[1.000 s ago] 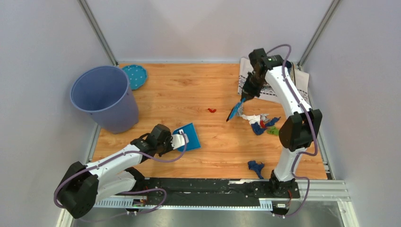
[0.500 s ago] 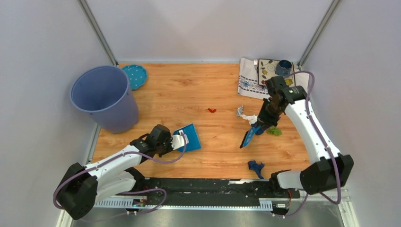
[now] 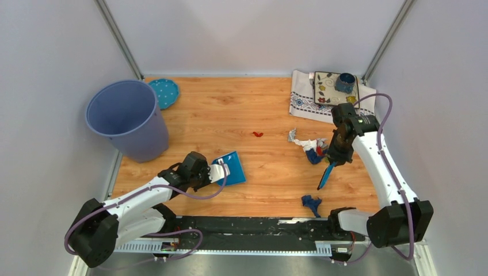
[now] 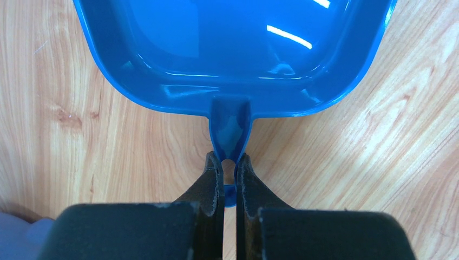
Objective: Sweep away the paper scraps from the table
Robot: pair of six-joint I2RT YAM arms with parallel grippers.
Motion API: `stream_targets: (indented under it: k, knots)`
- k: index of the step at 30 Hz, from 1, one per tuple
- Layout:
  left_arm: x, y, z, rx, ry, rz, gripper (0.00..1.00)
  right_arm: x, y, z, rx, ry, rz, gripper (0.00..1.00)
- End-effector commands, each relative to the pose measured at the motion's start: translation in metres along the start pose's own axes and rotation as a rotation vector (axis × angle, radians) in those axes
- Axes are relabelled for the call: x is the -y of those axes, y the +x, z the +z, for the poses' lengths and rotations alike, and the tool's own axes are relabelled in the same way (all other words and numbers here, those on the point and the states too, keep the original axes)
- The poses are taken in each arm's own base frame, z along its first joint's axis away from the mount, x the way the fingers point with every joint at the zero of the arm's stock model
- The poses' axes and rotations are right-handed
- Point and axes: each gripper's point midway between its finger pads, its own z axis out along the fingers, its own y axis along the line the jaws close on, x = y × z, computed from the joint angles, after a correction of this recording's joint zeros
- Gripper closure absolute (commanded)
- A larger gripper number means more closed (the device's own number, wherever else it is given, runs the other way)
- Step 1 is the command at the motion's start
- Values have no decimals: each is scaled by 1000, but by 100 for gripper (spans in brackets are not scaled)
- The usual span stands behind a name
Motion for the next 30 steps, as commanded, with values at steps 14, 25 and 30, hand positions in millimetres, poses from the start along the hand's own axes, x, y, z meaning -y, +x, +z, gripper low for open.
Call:
stream_targets:
  k: [14,25,30]
  knots:
    - [16,9,5,-30,79,4,100,-5,120,-1,-668,182,-370,100]
    - [15,9,4,-30,76,5,100,-172,53,-17,-433,-373,35,100]
    - [14,11,3,-35,62,2,100,-174,12,-19,-238,-330,-9,100]
